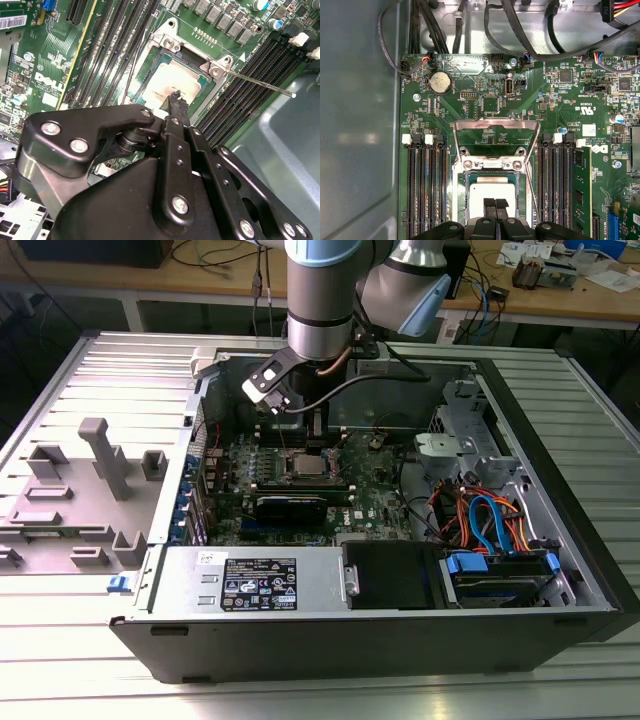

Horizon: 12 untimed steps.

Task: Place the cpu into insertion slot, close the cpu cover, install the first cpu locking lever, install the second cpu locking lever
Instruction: 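Close the cpu cover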

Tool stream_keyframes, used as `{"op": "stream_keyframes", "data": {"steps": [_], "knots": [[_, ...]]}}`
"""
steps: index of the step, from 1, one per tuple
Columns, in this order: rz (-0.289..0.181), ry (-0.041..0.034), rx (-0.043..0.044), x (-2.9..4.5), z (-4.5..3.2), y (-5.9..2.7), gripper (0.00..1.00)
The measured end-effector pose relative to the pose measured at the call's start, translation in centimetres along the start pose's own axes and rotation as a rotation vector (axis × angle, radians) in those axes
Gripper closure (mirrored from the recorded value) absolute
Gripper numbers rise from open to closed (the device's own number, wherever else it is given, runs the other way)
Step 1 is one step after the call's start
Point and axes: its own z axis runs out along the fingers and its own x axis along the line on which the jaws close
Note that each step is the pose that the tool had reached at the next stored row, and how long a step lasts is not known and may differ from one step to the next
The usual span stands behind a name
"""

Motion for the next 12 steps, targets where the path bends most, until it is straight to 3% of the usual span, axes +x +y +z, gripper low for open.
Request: {"op": "stream_keyframes", "data": {"steps": [6,9,12], "knots": [[0.0,-0.0001,0.0001,-0.01,-0.57,0.01,0.89],[0.0,0.0,0.0001,-0.04,-2.03,0.04,0.89],[0.0,0.0,0.0001,-0.05,-3.0,0.06,0.89]]}}
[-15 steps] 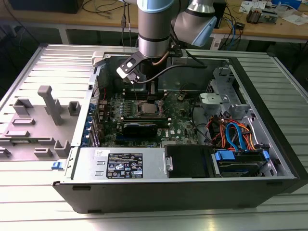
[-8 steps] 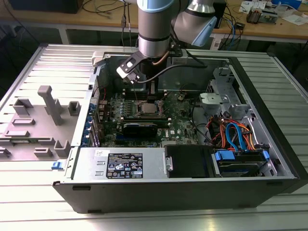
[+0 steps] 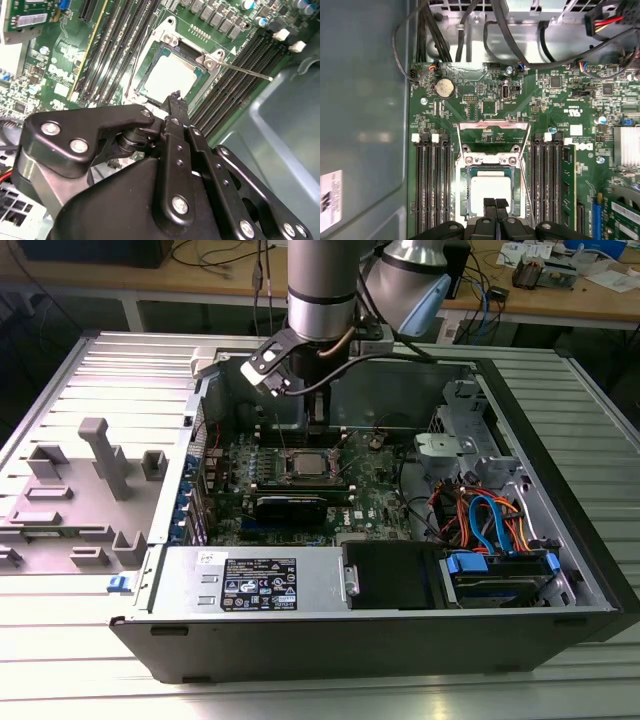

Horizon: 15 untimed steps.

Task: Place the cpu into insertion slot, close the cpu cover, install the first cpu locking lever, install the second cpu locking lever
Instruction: 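Close the cpu cover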

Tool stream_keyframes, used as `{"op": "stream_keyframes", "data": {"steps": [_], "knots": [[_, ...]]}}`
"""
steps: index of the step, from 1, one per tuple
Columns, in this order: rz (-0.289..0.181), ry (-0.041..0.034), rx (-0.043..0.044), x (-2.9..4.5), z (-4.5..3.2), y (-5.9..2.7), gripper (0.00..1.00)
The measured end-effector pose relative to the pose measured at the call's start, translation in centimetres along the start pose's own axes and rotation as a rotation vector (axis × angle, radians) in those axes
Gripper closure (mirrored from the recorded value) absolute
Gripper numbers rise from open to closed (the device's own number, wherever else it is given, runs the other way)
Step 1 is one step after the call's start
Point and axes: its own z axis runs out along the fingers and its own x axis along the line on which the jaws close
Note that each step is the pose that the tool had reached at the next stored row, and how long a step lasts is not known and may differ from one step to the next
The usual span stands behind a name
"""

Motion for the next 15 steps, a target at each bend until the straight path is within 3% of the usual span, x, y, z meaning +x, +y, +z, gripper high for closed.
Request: {"op": "stream_keyframes", "data": {"steps": [2,12,15], "knots": [[0.0,0.0002,-0.0001,-0.01,-0.45,0.01,0.89],[0.0,-0.0003,0.0001,-0.01,-0.48,0.45,0.89],[0.0,-0.0001,0.0,-0.02,-1.09,0.47,0.89]]}}
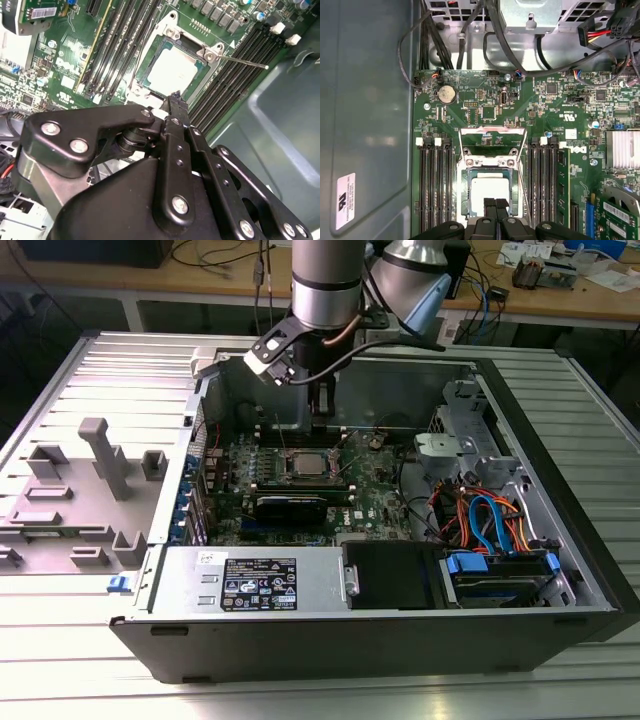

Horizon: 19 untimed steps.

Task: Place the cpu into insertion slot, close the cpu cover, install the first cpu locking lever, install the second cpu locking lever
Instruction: 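Close the cpu cover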

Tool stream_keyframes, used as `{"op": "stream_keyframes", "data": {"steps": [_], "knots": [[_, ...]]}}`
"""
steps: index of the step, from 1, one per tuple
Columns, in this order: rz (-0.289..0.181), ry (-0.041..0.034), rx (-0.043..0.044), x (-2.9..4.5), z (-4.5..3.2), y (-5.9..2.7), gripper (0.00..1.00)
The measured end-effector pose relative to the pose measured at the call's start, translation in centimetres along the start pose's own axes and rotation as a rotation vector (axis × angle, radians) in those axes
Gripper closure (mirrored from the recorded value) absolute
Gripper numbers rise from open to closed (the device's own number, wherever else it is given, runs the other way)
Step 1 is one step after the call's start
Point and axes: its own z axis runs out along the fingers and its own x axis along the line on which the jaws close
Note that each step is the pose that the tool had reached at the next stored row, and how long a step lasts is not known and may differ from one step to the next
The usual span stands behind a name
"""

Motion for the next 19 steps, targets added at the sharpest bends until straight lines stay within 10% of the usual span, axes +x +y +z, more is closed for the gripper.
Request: {"op": "stream_keyframes", "data": {"steps": [19], "knots": [[0.0,0.0,0.0001,-0.02,-0.07,3.53,0.89]]}}
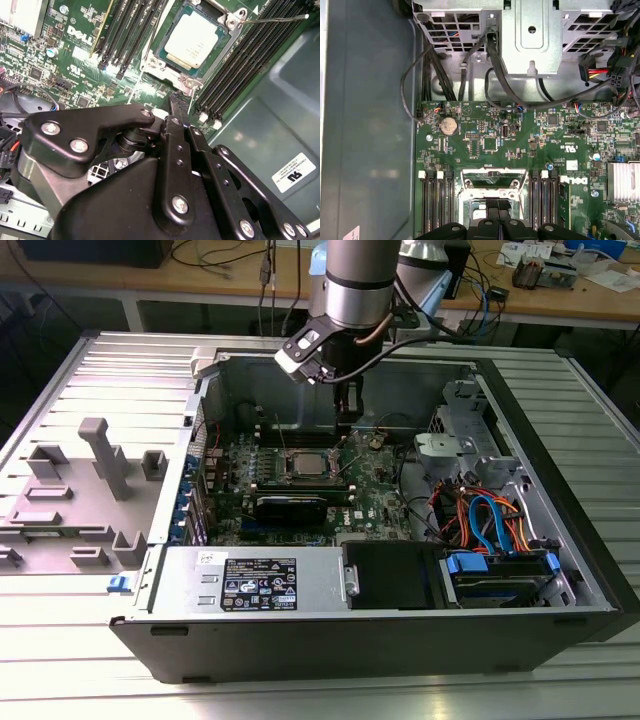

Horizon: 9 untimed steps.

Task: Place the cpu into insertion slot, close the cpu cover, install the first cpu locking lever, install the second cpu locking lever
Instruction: 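Close the cpu cover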

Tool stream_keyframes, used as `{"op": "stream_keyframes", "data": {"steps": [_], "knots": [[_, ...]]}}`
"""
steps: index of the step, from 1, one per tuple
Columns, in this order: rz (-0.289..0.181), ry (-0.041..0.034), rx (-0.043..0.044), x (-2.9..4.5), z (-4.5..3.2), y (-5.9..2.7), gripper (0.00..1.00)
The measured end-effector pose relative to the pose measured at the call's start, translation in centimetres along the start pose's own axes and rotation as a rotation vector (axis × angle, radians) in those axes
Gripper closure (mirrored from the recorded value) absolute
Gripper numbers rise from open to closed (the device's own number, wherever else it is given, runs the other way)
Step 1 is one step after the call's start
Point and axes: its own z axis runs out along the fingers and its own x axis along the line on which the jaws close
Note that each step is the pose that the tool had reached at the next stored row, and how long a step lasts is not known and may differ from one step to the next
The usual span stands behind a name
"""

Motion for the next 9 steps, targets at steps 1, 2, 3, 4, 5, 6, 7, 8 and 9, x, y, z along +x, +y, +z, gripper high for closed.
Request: {"op": "stream_keyframes", "data": {"steps": [1,2,3,4,5,6,7,8,9], "knots": [[0.0,0.0,0.0,0.0,0.0,0.03,0.89],[0.0,0.0,0.0,0.0,0.0,0.03,0.89],[0.0,0.0,0.0,0.0,0.0,0.04,0.89],[0.0,0.0,0.0,0.0,0.0,0.06,0.89],[0.0,0.0,0.0,0.0,0.0,0.07,0.89],[0.0,0.0,0.0,0.0,0.0,0.08,0.89],[0.0,0.0,0.0,0.0,0.0,0.1,0.89],[0.0,0.0001,0.0,0.0,0.0,0.12,0.89],[0.0,0.0,0.0,0.0,0.0,0.14,0.89]]}}
